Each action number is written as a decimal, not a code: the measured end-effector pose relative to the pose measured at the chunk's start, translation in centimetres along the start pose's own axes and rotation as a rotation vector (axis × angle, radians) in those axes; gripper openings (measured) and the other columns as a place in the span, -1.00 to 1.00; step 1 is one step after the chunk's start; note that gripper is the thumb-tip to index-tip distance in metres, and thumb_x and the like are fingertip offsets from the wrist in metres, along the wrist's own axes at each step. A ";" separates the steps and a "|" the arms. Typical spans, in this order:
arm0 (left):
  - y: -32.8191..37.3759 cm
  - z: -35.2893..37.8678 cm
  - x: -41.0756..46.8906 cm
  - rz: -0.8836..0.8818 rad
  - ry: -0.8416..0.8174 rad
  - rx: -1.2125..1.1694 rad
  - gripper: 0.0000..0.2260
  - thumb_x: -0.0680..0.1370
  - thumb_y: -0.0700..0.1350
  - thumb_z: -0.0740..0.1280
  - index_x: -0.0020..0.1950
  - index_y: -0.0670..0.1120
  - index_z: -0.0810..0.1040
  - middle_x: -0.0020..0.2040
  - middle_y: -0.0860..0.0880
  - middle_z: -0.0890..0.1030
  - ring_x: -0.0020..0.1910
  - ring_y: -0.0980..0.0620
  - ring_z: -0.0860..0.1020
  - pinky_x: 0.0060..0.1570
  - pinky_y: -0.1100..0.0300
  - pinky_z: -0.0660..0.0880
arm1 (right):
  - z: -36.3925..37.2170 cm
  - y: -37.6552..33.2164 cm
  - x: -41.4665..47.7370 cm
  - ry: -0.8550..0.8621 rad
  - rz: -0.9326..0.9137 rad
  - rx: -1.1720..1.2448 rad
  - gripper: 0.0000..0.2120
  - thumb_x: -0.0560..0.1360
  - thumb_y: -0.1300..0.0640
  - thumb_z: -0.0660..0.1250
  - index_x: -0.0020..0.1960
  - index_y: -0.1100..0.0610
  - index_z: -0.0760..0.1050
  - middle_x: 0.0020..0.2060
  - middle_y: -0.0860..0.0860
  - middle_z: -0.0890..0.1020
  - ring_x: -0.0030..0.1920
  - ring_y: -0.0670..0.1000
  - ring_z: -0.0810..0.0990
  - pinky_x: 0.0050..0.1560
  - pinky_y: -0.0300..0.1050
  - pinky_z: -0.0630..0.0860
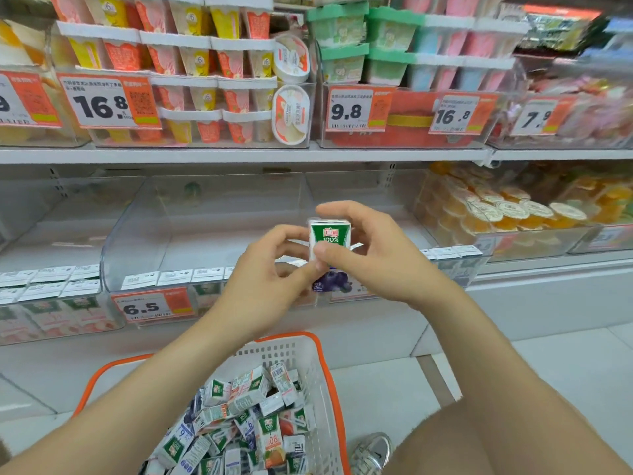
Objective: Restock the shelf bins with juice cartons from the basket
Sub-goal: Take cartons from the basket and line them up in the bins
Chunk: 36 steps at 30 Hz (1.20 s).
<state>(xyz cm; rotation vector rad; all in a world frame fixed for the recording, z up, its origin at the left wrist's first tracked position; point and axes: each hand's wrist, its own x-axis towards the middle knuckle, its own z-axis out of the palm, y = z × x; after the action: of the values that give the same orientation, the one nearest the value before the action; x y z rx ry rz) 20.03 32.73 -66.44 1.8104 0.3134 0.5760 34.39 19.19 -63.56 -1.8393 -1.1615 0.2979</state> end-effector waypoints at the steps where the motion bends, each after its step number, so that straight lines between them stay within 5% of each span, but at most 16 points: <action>1: 0.1 0.7 0.5 0.038 -0.011 0.052 -0.73 0.58 -0.02 0.50 0.26 0.12 0.57 0.07 0.06 0.70 -0.09 0.01 0.74 -0.15 0.07 0.69 | -0.9 0.3 0.1 -0.014 -0.023 -0.049 -0.66 0.57 -0.04 0.46 0.33 -0.14 0.56 0.10 -0.15 0.69 0.10 -0.07 0.68 0.14 0.08 0.64; 5: -0.7 2.9 2.8 0.222 0.003 0.487 -0.68 0.63 0.08 0.40 0.37 0.09 0.51 0.29 0.15 0.58 0.22 0.19 0.57 0.20 0.17 0.51 | -4.9 2.6 0.8 0.118 -0.057 -0.136 -0.76 0.63 0.04 0.41 0.29 -0.04 0.59 0.08 -0.13 0.69 0.08 -0.07 0.67 0.15 0.11 0.63; 10: -3.6 5.0 4.6 0.347 -0.078 0.933 -0.60 0.64 0.00 0.34 0.48 0.02 0.42 0.51 0.02 0.36 0.58 -0.03 0.24 0.45 -0.07 0.24 | -9.4 7.1 1.9 0.403 -0.009 -0.412 -0.67 0.62 0.17 0.39 0.34 -0.04 0.47 0.18 -0.04 0.55 0.12 0.02 0.54 0.10 -0.05 0.47; 14: -5.9 6.5 5.0 0.321 -0.118 1.120 -0.61 0.66 0.07 0.23 0.47 0.01 0.40 0.54 -0.02 0.36 0.66 -0.10 0.09 0.49 -0.18 0.17 | -10.1 10.9 3.2 0.269 0.158 -0.632 -0.58 0.62 0.28 0.36 0.43 -0.01 0.47 0.26 0.07 0.41 0.14 0.14 0.48 0.12 -0.05 0.43; 18: -7.1 7.1 5.1 0.316 -0.120 1.285 -0.64 0.67 0.07 0.21 0.43 0.00 0.45 0.40 -0.02 0.51 0.65 -0.20 0.12 0.35 -0.23 0.30 | -9.4 13.0 4.4 0.038 0.244 -0.735 -0.56 0.61 0.25 0.39 0.46 0.04 0.51 0.33 0.19 0.49 0.30 0.27 0.52 0.23 0.00 0.46; 23: -7.7 6.6 5.3 0.346 -0.122 1.276 -0.55 0.55 -0.21 0.40 0.42 0.03 0.48 0.35 0.04 0.55 0.65 -0.19 0.15 0.29 -0.23 0.31 | -9.2 13.5 4.5 -0.108 0.425 -0.665 -0.46 0.51 0.34 0.20 0.44 0.07 0.55 0.41 0.16 0.54 0.33 0.22 0.56 0.16 0.00 0.57; 28: -7.2 5.9 5.9 0.335 -0.159 1.183 -0.52 0.52 -0.33 0.40 0.35 0.09 0.51 0.36 0.14 0.57 0.65 -0.10 0.09 0.36 -0.25 0.25 | -8.2 13.1 4.7 -0.107 0.460 -0.721 -0.49 0.50 0.28 0.18 0.43 0.15 0.53 0.39 0.20 0.56 0.36 0.28 0.51 0.37 0.17 0.50; 32: -6.2 5.0 6.3 0.328 -0.217 1.118 -0.64 0.63 -0.18 0.38 0.38 0.11 0.49 0.42 0.18 0.53 0.67 -0.03 -0.02 0.45 -0.24 0.17 | -5.3 10.2 4.2 0.062 0.236 -0.834 -0.56 0.54 0.29 0.22 0.40 0.11 0.51 0.26 0.16 0.55 0.27 0.25 0.51 0.28 0.15 0.48; 36: -6.6 4.0 5.8 0.409 -0.242 0.995 -0.74 0.68 -0.05 0.33 0.37 0.08 0.51 0.43 0.17 0.50 0.69 0.03 -0.02 0.51 -0.13 0.16 | -1.6 5.8 1.9 0.117 0.074 -0.561 -0.70 0.44 0.27 0.18 -0.05 0.08 0.67 -0.15 0.03 0.71 -0.09 0.13 0.64 -0.02 0.07 0.61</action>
<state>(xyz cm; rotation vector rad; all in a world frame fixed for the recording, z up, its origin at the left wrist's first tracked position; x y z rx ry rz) 27.54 34.39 -72.29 2.9197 0.0419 0.5001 39.78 19.03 -66.80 -2.3507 -1.1728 -0.1109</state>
